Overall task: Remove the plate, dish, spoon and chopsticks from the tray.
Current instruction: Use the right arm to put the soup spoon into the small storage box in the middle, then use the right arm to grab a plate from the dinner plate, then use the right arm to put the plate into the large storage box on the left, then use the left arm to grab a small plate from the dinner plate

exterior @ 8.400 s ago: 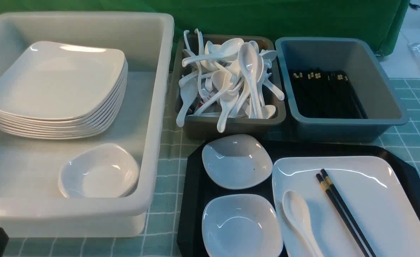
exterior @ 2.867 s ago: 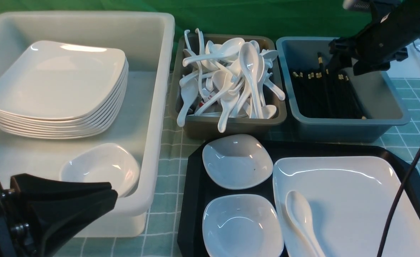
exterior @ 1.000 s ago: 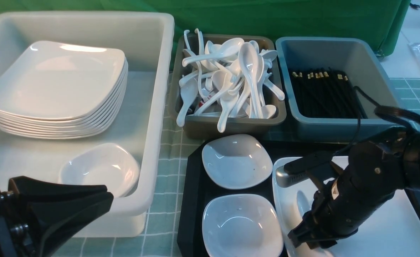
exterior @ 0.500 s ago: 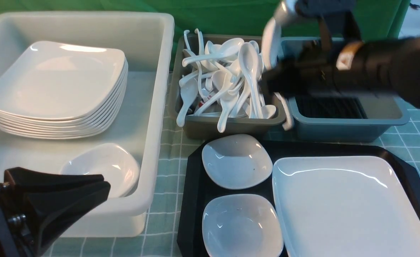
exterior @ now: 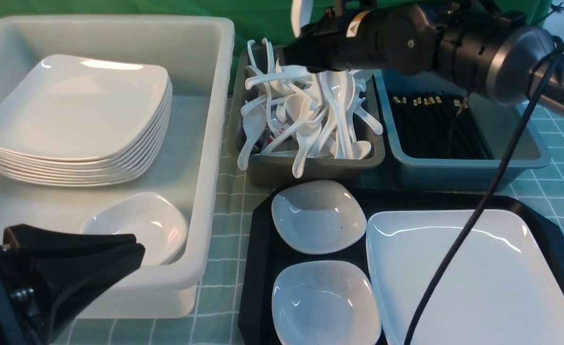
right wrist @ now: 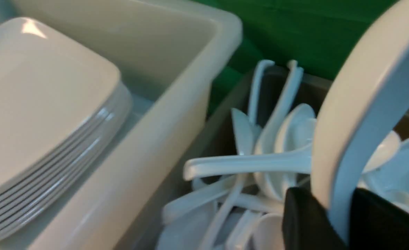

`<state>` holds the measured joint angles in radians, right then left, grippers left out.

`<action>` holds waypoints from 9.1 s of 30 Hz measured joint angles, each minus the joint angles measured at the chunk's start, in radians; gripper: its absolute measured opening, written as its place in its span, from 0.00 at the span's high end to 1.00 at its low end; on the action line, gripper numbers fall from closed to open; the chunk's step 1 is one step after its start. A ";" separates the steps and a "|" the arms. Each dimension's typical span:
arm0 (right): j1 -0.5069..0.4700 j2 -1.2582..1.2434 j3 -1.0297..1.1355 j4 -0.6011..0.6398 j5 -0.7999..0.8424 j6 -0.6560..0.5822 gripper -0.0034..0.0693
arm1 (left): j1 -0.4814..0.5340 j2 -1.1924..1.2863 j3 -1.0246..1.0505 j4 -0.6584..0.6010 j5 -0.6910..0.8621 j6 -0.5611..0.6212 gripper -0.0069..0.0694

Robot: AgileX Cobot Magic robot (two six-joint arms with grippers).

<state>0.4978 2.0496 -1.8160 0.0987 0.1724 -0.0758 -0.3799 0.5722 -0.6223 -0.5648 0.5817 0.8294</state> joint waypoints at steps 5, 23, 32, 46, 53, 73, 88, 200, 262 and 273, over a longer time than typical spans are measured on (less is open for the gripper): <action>-0.077 0.014 -0.009 -0.001 0.012 0.010 0.71 | 0.000 0.000 0.000 0.000 0.000 0.000 0.89; -0.087 0.107 -0.010 -0.002 0.062 0.014 0.37 | 0.000 0.000 0.000 0.003 0.000 0.000 0.89; -0.087 0.028 -0.010 -0.040 0.194 0.014 0.33 | 0.000 0.000 0.000 0.000 0.000 0.000 0.89; -0.068 -0.268 -0.013 -0.049 0.746 -0.098 0.64 | 0.000 0.009 0.000 0.001 0.021 -0.003 0.89; -0.066 -0.421 0.045 -0.053 0.958 -0.148 0.89 | 0.000 0.087 0.000 -0.008 0.062 -0.075 0.89; 0.012 -1.294 0.912 -0.057 0.895 0.036 0.89 | -0.381 0.557 -0.181 0.130 0.120 -0.018 0.89; 0.014 -1.190 1.020 -0.076 0.831 0.018 0.82 | -0.537 0.786 -0.410 0.313 0.053 -0.135 0.89; 0.631 0.167 -0.468 -0.540 0.397 -0.416 0.87 | -0.537 -0.300 -0.411 1.014 0.640 -0.916 0.89; 0.543 0.183 -0.615 -0.411 0.812 -0.116 0.90 | -0.537 -0.261 -0.410 1.032 0.641 -0.962 0.89; 0.404 0.369 -0.612 -0.293 0.549 0.076 0.92 | -0.537 -0.234 -0.410 1.014 0.636 -0.936 0.89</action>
<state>0.9021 2.4184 -2.4278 -0.1946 0.7211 0.0000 -0.9171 0.3382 -1.0324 0.4490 1.2175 -0.1062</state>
